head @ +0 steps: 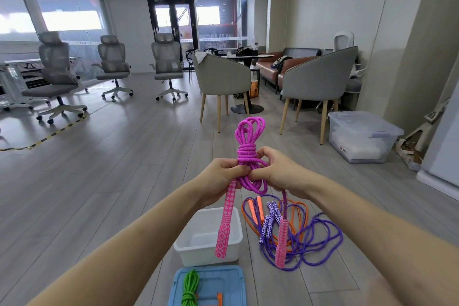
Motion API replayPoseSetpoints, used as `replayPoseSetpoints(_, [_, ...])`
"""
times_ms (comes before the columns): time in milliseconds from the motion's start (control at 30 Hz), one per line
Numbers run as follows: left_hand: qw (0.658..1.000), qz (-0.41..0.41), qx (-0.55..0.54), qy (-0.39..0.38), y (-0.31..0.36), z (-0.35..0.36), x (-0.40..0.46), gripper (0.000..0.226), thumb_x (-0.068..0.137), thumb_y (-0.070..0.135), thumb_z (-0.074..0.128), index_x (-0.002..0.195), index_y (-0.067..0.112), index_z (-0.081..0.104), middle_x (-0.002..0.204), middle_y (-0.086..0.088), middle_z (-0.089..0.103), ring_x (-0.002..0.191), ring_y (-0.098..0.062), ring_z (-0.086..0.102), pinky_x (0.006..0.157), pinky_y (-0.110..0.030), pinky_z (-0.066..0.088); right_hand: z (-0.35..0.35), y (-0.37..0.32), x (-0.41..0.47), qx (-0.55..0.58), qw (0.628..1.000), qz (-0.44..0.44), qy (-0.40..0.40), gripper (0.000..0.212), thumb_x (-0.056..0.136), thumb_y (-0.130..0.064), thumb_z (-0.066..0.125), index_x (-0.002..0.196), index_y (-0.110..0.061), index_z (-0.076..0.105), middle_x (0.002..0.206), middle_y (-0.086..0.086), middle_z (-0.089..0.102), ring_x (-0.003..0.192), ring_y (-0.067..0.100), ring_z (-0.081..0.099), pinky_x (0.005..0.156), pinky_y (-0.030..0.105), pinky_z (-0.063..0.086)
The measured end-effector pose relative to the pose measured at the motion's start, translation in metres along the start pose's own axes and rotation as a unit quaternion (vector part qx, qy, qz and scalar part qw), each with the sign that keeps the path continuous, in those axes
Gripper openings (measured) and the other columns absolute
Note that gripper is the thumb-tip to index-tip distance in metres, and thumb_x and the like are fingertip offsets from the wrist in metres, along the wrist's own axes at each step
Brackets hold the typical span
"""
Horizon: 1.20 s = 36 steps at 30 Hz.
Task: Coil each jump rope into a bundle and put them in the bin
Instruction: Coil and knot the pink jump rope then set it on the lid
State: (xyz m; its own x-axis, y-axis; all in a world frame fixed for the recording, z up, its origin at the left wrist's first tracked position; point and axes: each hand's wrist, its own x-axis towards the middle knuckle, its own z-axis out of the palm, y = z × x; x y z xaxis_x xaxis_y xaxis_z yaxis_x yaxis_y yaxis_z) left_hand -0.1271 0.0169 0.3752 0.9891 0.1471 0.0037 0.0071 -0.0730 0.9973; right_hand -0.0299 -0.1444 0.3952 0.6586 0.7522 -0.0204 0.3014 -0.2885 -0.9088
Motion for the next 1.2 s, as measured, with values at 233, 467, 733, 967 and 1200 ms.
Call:
replayPoseSetpoints(233, [0.981, -0.065, 0.181, 0.023, 0.007, -0.007, -0.003, 0.023, 0.095, 0.010, 0.061, 0.115, 0.000, 0.066, 0.071, -0.002, 0.047, 0.056, -0.011, 0.035, 0.051, -0.023, 0.031, -0.005, -0.004, 0.000, -0.037, 0.999, -0.017, -0.004, 0.035, 0.085, -0.007, 0.075, 0.115, -0.019, 0.062, 0.096, 0.011, 0.074, 0.060, 0.007, 0.060, 0.048, 0.017, 0.041])
replayPoseSetpoints(467, [0.994, -0.097, -0.011, -0.043, 0.010, -0.012, -0.007, 0.031, 0.093, 0.000, 0.065, 0.124, -0.002, 0.066, 0.068, 0.001, 0.050, 0.049, -0.006, 0.026, 0.043, -0.019, 0.018, -0.014, 0.007, 0.003, 0.035, 0.996, 0.004, -0.084, 0.033, 0.089, -0.004, 0.071, 0.119, -0.012, 0.062, 0.073, 0.002, 0.058, 0.049, 0.009, 0.033, 0.044, 0.023, 0.024])
replayPoseSetpoints(733, [0.973, -0.091, -0.160, -0.142, 0.013, -0.018, -0.012, 0.045, 0.097, 0.005, 0.056, 0.139, 0.018, 0.047, 0.082, -0.002, 0.059, 0.045, -0.004, 0.025, 0.042, -0.017, 0.018, -0.021, 0.007, -0.001, 0.004, 0.997, -0.057, -0.058, 0.032, 0.092, -0.009, 0.073, 0.122, -0.012, 0.061, 0.088, 0.008, 0.073, 0.058, 0.004, 0.060, 0.051, 0.014, 0.041])
replayPoseSetpoints(967, [0.997, -0.074, -0.019, -0.010, 0.010, 0.006, -0.010, 0.058, 0.097, 0.066, 0.045, 0.132, 0.019, 0.048, 0.067, 0.005, 0.041, 0.048, -0.007, 0.023, 0.038, -0.018, 0.021, -0.022, 0.017, 0.000, 0.016, 0.993, -0.042, -0.112, 0.033, 0.094, -0.019, 0.074, 0.122, -0.016, 0.056, 0.084, 0.014, 0.062, 0.051, 0.010, 0.038, 0.046, 0.023, 0.027])
replayPoseSetpoints(1200, [0.993, -0.087, -0.057, 0.060, 0.012, 0.011, -0.009, 0.040, 0.101, 0.062, 0.044, 0.089, 0.025, 0.051, 0.054, 0.009, 0.035, 0.040, -0.005, 0.023, 0.034, -0.018, 0.022, -0.007, 0.021, 0.013, -0.119, 0.983, -0.142, 0.010, 0.017, 0.091, -0.035, 0.076, 0.104, -0.027, 0.067, 0.102, 0.007, 0.065, 0.085, 0.026, 0.069, 0.085, 0.052, 0.058])
